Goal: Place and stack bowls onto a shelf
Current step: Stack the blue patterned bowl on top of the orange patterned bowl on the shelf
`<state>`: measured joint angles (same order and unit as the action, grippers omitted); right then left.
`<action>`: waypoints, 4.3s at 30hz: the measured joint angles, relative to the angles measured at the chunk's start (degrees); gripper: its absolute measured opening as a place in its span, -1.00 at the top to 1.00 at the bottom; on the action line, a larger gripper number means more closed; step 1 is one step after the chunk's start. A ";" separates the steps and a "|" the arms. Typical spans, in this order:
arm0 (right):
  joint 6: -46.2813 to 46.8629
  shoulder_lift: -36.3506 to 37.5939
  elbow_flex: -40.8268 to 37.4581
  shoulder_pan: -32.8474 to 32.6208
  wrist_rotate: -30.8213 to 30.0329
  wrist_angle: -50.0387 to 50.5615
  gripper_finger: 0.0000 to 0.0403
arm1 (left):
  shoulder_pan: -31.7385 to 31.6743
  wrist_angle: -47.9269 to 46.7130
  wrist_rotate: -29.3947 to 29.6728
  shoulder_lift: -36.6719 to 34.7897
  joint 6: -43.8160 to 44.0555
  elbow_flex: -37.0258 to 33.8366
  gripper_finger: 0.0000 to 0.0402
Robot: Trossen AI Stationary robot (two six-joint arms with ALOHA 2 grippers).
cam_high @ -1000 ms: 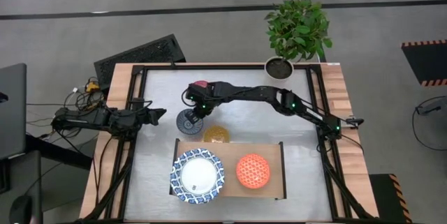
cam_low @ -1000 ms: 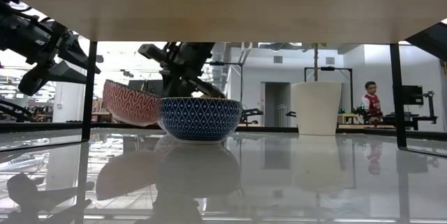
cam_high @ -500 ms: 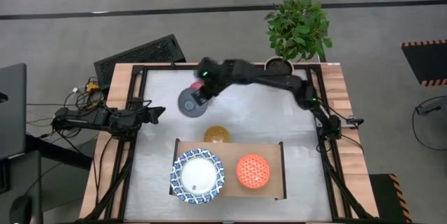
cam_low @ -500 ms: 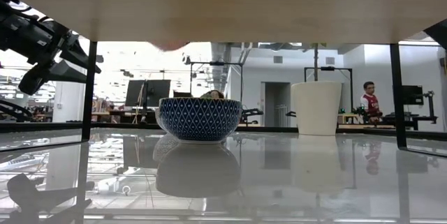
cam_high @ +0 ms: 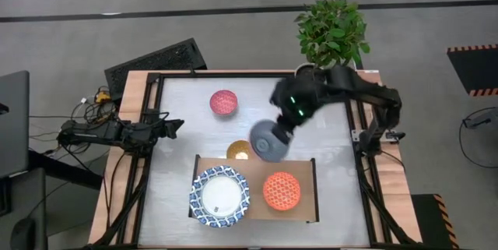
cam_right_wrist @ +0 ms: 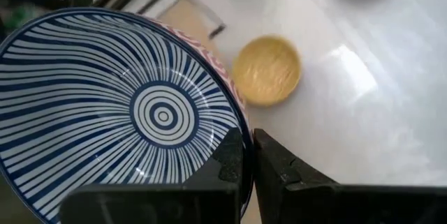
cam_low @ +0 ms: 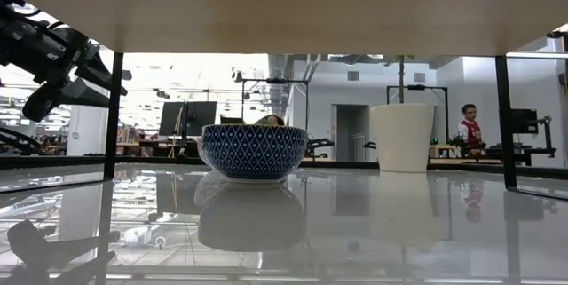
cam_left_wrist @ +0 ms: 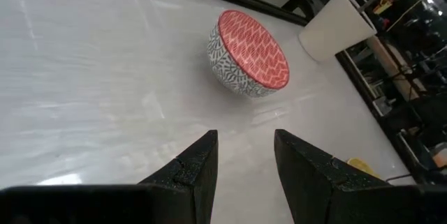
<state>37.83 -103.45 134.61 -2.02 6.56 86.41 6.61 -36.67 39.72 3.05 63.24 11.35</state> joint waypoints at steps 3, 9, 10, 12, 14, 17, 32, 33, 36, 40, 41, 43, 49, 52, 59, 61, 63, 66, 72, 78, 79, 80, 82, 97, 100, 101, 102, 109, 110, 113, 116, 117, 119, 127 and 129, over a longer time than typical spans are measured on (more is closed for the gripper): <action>1.01 0.55 -0.06 -4.61 -1.29 1.46 0.83 | 0.00 -0.50 -0.04 0.00 0.00 0.00 0.36; 0.79 -1.84 -0.80 -12.11 -2.11 3.15 0.83 | 0.00 -0.50 -0.42 0.00 1.59 0.00 0.36; 0.65 -2.72 -0.81 -13.10 -2.12 3.18 0.83 | -0.02 -0.52 -0.44 0.00 1.76 0.00 0.36; 0.87 -4.06 -0.98 -14.53 -2.12 3.58 0.83 | 0.00 -0.48 -0.42 0.00 1.79 0.00 0.36; 1.17 -5.30 -0.97 -15.52 -2.60 3.61 0.83 | 0.00 -0.58 -0.33 0.00 2.02 0.00 0.36; 1.81 -6.30 -0.88 -16.67 -4.00 3.59 0.83 | -0.02 -1.01 -0.20 0.00 3.17 0.00 0.36; 11.73 5.57 -8.24 -18.11 -10.20 3.33 0.83 | -0.02 -1.38 3.13 0.00 3.94 0.07 0.36; 12.82 8.65 -11.77 -17.88 -10.53 3.35 0.83 | -0.01 -1.38 3.04 0.00 3.91 0.07 0.36; 18.56 16.25 -22.38 -17.07 -10.85 4.25 0.83 | 0.00 -1.41 2.11 0.00 3.91 0.05 0.36; 22.92 20.83 -27.65 -16.40 -10.62 2.53 0.83 | 0.00 -1.42 1.64 0.00 3.99 0.06 0.36; 23.05 20.93 -27.65 -16.41 -10.83 1.96 0.83 | 0.00 -1.44 1.66 0.00 4.37 0.07 0.36; 21.97 19.79 -27.65 -16.89 -10.78 0.65 0.83 | -0.01 -1.44 1.52 0.00 4.98 0.07 0.36; 18.75 11.82 -24.20 -17.21 -8.81 1.79 0.83 | 0.00 -1.51 1.42 0.00 4.97 0.06 0.36; 16.67 8.58 -20.78 -17.58 -8.08 1.86 0.83 | -0.01 -1.49 1.13 0.00 4.98 0.06 0.36; 15.86 3.62 -16.15 -19.52 -7.99 3.40 0.83 | -0.01 -1.51 0.73 0.02 4.98 0.07 0.36; 16.05 2.95 -15.98 -20.24 -7.86 3.60 0.83 | -0.01 -1.52 0.73 0.02 4.99 0.05 0.36; 16.07 2.03 -16.02 -21.08 -7.70 3.58 0.83 | 0.00 -1.53 0.72 0.02 5.01 0.05 0.36; 15.81 0.95 -16.13 -21.48 -7.64 3.55 0.83 | -0.01 -1.53 0.72 0.02 4.98 0.04 0.36; 14.70 0.89 -18.16 -21.27 -7.60 3.73 0.83 | 0.00 -1.55 0.74 0.02 4.83 0.04 0.36; 13.25 0.87 -18.60 -20.24 -7.44 3.30 0.83 | 0.00 -1.59 1.01 0.01 4.77 0.06 0.36; 13.06 0.87 -18.60 -20.07 -7.42 3.21 0.83 | -0.01 -1.59 1.07 0.01 4.77 0.05 0.36; 12.89 0.87 -18.60 -19.92 -7.42 3.09 0.83 | 0.00 -1.59 1.07 0.02 4.76 0.04 0.36; 12.60 0.87 -18.60 -19.92 -7.44 2.92 0.83 | 0.00 -1.62 1.11 0.02 4.42 0.04 0.36; 10.41 0.85 -22.49 -19.57 -5.52 -1.60 0.83 | 0.00 -1.64 1.61 0.02 3.75 0.04 0.36; 9.72 0.91 -22.49 -19.50 -5.52 -1.05 0.83 | 0.00 -1.64 1.62 0.02 3.94 0.04 0.36; 9.68 0.91 -22.49 -19.33 -5.52 -1.27 0.83 | 0.00 -1.64 1.62 0.02 3.96 0.04 0.36; 9.66 0.91 -22.49 -19.22 -5.49 -1.28 0.83 | 0.00 -1.62 1.64 0.02 3.96 0.04 0.36; 8.35 0.14 -22.39 -19.02 -5.46 -2.23 0.83 | -0.01 -1.61 1.64 0.02 4.00 0.04 0.36; 8.30 -0.08 -22.38 -18.81 -5.42 -2.16 0.83 | 0.00 -1.61 1.66 0.02 4.00 0.04 0.36; 7.42 -0.90 -22.46 -18.79 -4.95 -2.08 0.83 | 0.00 -1.59 1.67 0.02 4.01 0.02 0.36; 6.63 -1.77 -22.40 -18.83 -3.92 -1.99 0.83 | 0.00 -1.59 1.70 0.00 3.95 0.02 0.36; 6.18 -1.93 -22.40 -18.76 -3.59 -2.08 0.83 | -0.02 -1.57 1.67 0.01 3.94 0.02 0.36; 5.80 -2.11 -22.38 -18.74 -3.46 -2.05 0.83 | -0.01 -1.58 1.70 0.00 3.94 0.02 0.36; 5.63 -2.15 -22.38 -18.71 -3.53 -2.07 0.67 | -0.01 -1.59 1.68 0.01 3.89 0.02 0.36; 5.36 -2.15 -22.38 -18.71 -3.56 -2.02 0.52 | 0.00 -1.59 1.68 0.00 3.89 0.02 0.36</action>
<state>43.19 -105.60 112.22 -20.73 3.01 84.40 6.61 -38.26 41.41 3.05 67.13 11.38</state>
